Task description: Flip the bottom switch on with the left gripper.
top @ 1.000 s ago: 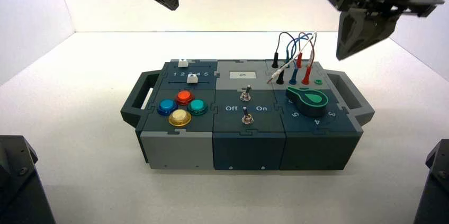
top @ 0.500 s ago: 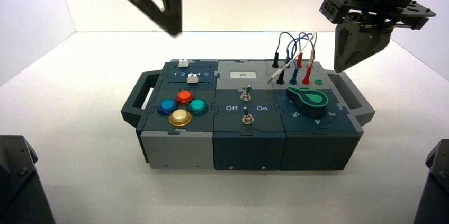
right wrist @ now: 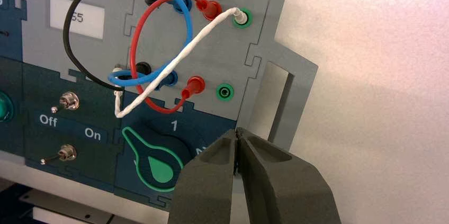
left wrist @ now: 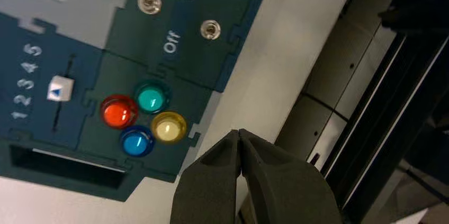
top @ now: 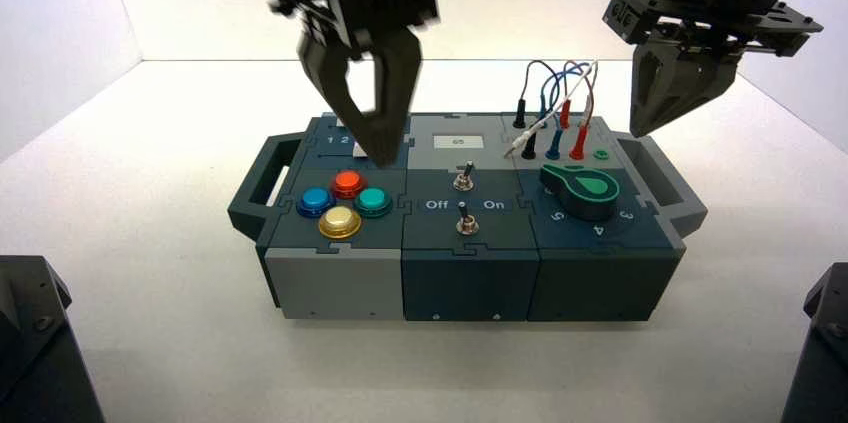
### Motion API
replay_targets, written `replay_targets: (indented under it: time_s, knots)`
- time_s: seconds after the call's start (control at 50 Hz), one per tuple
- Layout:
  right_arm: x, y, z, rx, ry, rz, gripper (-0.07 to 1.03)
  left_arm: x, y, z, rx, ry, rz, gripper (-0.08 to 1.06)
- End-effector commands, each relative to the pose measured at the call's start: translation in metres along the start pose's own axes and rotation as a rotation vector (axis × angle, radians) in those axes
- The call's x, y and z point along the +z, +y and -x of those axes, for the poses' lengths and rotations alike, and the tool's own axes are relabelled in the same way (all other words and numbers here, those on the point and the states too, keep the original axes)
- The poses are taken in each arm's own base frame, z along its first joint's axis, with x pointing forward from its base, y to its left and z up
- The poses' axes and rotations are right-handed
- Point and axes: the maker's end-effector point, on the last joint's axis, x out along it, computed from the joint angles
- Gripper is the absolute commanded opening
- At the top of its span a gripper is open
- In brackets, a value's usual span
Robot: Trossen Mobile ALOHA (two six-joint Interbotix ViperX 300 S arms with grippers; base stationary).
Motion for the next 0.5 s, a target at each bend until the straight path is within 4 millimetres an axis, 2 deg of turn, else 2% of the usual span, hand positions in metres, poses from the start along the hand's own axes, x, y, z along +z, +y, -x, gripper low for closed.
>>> replay_targets:
  time_s: [0.02,0.22,0.5]
  knots:
    - [0.009,0.003,0.006,0.011,-0.029,-0.002,-0.02,0.009,-0.002,0.001,0.002,-0.006,-0.031,-0.03]
    - [0.009,0.004,0.005,0.013,-0.028,-0.003,-0.02,0.013,0.001,-0.008,0.004,0.018,-0.050,-0.03]
    - [0.003,0.003,-0.002,0.011,0.009,-0.012,-0.02,0.029,0.002,-0.020,0.000,0.038,-0.089,-0.03]
